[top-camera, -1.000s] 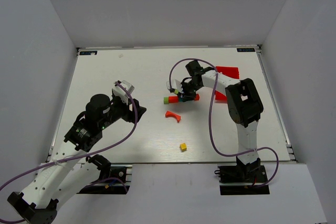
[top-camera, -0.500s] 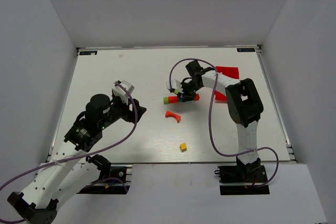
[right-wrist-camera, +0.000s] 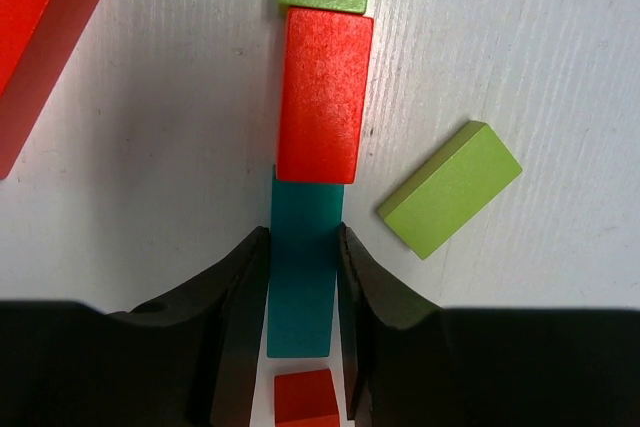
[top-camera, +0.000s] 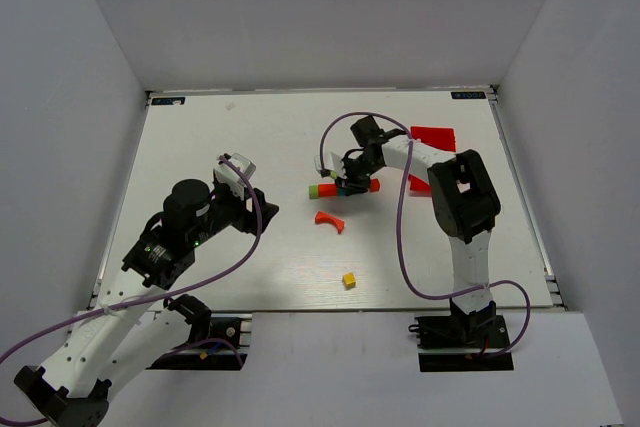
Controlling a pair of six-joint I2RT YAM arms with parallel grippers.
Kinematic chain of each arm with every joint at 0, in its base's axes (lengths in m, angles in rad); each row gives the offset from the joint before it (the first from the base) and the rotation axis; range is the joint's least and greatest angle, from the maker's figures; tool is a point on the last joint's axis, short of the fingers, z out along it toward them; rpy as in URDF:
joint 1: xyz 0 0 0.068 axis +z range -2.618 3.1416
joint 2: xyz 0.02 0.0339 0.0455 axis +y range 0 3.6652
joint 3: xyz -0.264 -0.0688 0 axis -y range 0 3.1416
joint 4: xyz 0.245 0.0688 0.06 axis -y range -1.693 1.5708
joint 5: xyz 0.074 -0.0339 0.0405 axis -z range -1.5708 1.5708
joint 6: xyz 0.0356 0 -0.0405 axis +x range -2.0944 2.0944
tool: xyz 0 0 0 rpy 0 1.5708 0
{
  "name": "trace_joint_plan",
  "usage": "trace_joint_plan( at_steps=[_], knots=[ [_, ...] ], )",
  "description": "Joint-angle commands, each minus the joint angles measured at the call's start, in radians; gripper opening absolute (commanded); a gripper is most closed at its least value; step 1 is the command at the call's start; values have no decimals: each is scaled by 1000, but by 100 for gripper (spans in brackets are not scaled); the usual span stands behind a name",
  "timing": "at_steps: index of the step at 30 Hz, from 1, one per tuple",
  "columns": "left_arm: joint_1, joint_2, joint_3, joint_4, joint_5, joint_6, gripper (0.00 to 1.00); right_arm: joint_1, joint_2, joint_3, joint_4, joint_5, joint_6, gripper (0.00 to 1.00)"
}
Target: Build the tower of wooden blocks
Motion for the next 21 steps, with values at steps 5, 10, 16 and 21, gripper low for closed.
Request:
trace_joint_plan(
  at_steps=[5,10,16,21],
  knots=[
    [5,-13,-7,4,13,7,78,21,0,-31,-31,5,31,34],
    [5,-13,-7,4,13,7,78,22,-2,-33,-33,5,37,34],
    [5,-13,-7,4,13,7,78,24,1,-33,-25,8,51,39],
    [5,-13,-7,4,13,7,78,21,3,-33,-13,14,61,44]
  ],
)
